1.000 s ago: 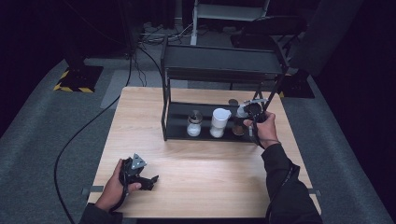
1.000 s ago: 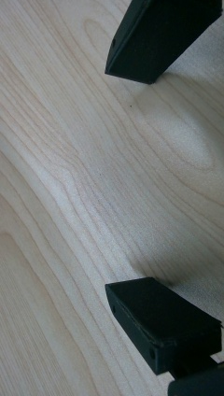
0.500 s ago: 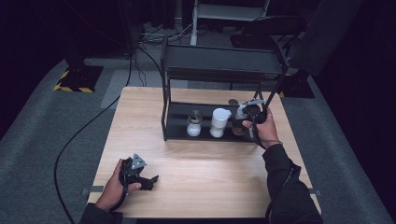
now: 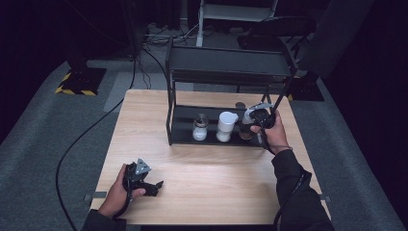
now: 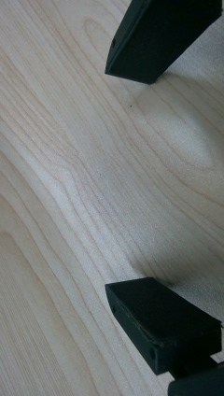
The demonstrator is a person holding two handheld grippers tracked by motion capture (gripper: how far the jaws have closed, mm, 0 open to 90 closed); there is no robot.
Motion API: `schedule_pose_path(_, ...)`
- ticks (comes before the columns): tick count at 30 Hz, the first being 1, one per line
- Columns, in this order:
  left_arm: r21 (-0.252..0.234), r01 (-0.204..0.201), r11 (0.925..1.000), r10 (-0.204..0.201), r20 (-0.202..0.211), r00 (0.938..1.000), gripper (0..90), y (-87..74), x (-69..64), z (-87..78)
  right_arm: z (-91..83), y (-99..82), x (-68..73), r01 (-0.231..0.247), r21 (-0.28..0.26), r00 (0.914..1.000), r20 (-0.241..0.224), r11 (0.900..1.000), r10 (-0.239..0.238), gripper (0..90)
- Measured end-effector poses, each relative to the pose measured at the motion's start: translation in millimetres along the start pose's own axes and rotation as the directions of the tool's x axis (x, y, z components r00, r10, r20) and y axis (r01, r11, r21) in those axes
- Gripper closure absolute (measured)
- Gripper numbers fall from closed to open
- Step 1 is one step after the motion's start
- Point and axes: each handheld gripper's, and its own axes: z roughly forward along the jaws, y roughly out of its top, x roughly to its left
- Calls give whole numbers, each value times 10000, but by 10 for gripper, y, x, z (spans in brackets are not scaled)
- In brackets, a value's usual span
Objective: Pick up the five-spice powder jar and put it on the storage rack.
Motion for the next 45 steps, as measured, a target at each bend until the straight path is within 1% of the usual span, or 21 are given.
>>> schedule_pose_path(5, -1, 2, 10000, -2, 0, 10000, 3, 0, 0, 0, -65, -33, 13, 163, -149, 9999, 15, 9998, -163, 36)
schedule_pose_path(7, -3, 4, 10000, -4, 0, 10000, 3, 0, 0, 0, -98, -62, 9, 235, -290, 9997, -33, 9993, -237, 35)
schedule_pose_path(10, 4, -5, 10000, 5, 1, 10000, 3, 1, 0, 0, -129, -90, 13, 227, -414, 9997, -6, 9989, -227, 35)
schedule_pose_path(14, 5, -5, 10000, 5, 0, 10000, 3, 1, 0, 0, -176, -133, 20, 438, -564, 9990, -20, 9974, -440, 35)
schedule_pose_path(18, -2, 2, 10000, -2, 0, 10000, 3, 0, 0, 0, -220, -171, 33, 492, -735, 9988, -20, 9961, -495, 34)
schedule_pose_path(21, -1, 4, 10000, -4, 1, 10000, 3, 0, 0, 0, -257, -206, 45, 626, -869, 9980, -34, 9942, -631, 33)
schedule_pose_path(26, 3, -4, 10000, 4, -1, 10000, 3, 0, 0, 0, -322, -266, 42, 739, -1075, 9969, -194, 9915, -764, 32)
schedule_pose_path(29, 2, -4, 10000, 4, 0, 10000, 3, 0, 0, 0, -347, -308, 12, 735, -1161, 9957, -476, 9905, -795, 32)
schedule_pose_path(37, -2, 3, 10000, -3, -1, 10000, 3, 0, -1, 0, -392, -420, 22, 893, -1265, 9944, -448, 9879, -956, 32)
schedule_pose_path(40, 4, -4, 10000, 4, -1, 10000, 3, 1, 0, 0, -405, -471, 22, 870, -1339, 9944, -477, 9872, -941, 31)
schedule_pose_path(43, 1, -1, 10000, 1, -2, 10000, 3, 0, 0, 0, -426, -548, -2, 752, -1562, 9938, -691, 9849, -868, 32)
schedule_pose_path(45, -1, 5, 10000, -5, -2, 10000, 3, 0, -1, 0, -438, -583, -1, 778, -1632, 9932, -734, 9835, -907, 32)
